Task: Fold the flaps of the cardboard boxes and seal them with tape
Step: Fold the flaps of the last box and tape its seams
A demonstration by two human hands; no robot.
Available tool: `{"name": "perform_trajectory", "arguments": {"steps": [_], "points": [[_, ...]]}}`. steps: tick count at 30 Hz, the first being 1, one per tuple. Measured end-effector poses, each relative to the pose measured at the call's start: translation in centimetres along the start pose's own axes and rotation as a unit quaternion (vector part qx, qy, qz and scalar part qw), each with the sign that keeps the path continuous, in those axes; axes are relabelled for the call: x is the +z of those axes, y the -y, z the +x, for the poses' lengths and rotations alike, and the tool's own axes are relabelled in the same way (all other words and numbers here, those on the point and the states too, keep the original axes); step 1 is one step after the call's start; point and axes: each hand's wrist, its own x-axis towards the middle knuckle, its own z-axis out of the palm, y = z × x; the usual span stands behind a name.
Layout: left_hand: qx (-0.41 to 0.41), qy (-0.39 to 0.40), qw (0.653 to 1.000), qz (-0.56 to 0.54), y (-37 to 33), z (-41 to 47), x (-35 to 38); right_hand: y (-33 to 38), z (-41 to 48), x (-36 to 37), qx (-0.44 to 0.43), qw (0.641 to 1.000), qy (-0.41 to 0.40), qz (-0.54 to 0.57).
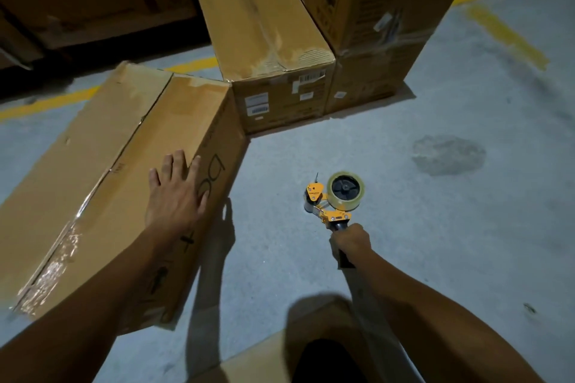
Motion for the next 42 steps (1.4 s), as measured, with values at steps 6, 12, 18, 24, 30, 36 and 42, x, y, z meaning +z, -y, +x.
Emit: {"name": "perform_trajectory", "arguments": {"steps": [6, 12, 18, 24, 30, 36, 42], "points": [[-0.009, 0.025, 0.982, -0.187, 0.9, -0.3, -2.0, 3.0, -1.2, -1.1, 0.020, 0.960, 0.152, 0.236], [-0.065, 0.021, 0.974, -0.217, 3.5, -2.4, -4.3, 5.2, -8.7, -1.5, -0.118, 0.941, 0.188, 0.256], [-0.157, 0.009, 0.975, -0.159, 10.2, -10.5, -4.1, 11.0, -19.3, 2.1, -0.279, 0.905, 0.244, 0.208], [-0.347, -0.105, 0.802, -0.474, 17.6, -16.6, -5.1, 14.9, -29.0, 10.2, -0.336, 0.877, 0.301, 0.165], [-0.401, -0.058, 0.420, -0.812, 22.6, -18.7, -7.2, 17.5, -35.1, 17.4, -0.394, 0.863, 0.309, 0.064], [-0.367, -0.048, 0.239, -0.898, 26.6, -19.1, -6.5, 20.6, -37.9, 21.1, -0.476, 0.840, 0.255, -0.054], [-0.368, -0.022, 0.226, -0.902, 29.8, -19.8, -4.6, 22.7, -38.9, 23.3, -0.476, 0.831, 0.247, -0.147]]}}
